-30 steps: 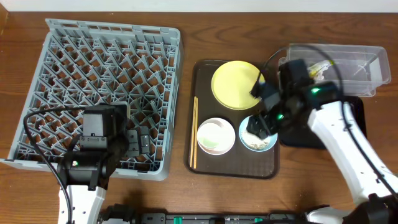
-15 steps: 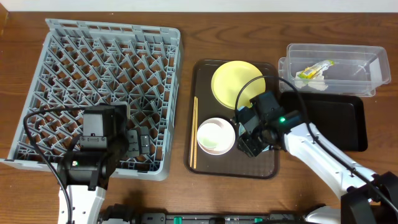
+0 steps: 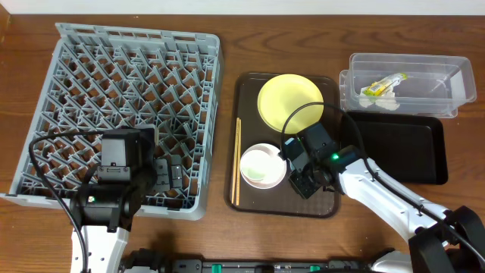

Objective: Sort waste into correct bins and load items into the dishwasher
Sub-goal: 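Grasp the light-blue bowl rim with the right gripper, then tip the light-blue bowl over the black tray to pour out rice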

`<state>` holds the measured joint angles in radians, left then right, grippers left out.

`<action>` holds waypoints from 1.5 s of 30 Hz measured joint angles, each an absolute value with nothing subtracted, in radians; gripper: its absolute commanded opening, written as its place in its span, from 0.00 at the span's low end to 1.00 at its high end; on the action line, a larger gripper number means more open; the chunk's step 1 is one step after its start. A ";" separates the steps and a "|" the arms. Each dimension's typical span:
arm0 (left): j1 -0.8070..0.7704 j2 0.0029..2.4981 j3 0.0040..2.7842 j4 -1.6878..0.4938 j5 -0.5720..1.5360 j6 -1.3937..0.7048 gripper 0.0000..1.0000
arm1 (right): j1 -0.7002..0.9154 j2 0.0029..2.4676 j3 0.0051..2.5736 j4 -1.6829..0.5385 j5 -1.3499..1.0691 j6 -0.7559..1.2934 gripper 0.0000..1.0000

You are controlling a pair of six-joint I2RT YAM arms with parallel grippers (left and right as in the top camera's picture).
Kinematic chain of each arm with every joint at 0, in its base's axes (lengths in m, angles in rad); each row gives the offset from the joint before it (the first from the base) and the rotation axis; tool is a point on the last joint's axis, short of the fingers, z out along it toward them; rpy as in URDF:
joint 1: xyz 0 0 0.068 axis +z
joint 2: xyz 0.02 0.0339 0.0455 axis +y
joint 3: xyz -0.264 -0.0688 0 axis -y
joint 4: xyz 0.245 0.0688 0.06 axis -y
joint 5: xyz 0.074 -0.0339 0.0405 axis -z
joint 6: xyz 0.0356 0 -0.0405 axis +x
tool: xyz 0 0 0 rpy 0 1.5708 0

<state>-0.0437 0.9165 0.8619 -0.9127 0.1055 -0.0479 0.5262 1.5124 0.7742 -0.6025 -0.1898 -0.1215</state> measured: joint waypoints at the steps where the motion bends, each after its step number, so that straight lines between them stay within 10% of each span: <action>1: -0.044 0.916 0.862 -0.913 0.105 -0.048 0.98 | 0.526 1.513 0.773 -0.600 -0.183 -0.117 0.14; 24: -0.044 0.916 0.862 -0.916 0.105 -0.048 0.98 | 0.478 1.351 0.962 -0.687 -0.144 -0.005 0.01; 45: -0.044 0.916 0.862 -0.916 0.105 -0.048 0.98 | -0.167 1.312 0.960 -0.720 -0.575 0.176 0.01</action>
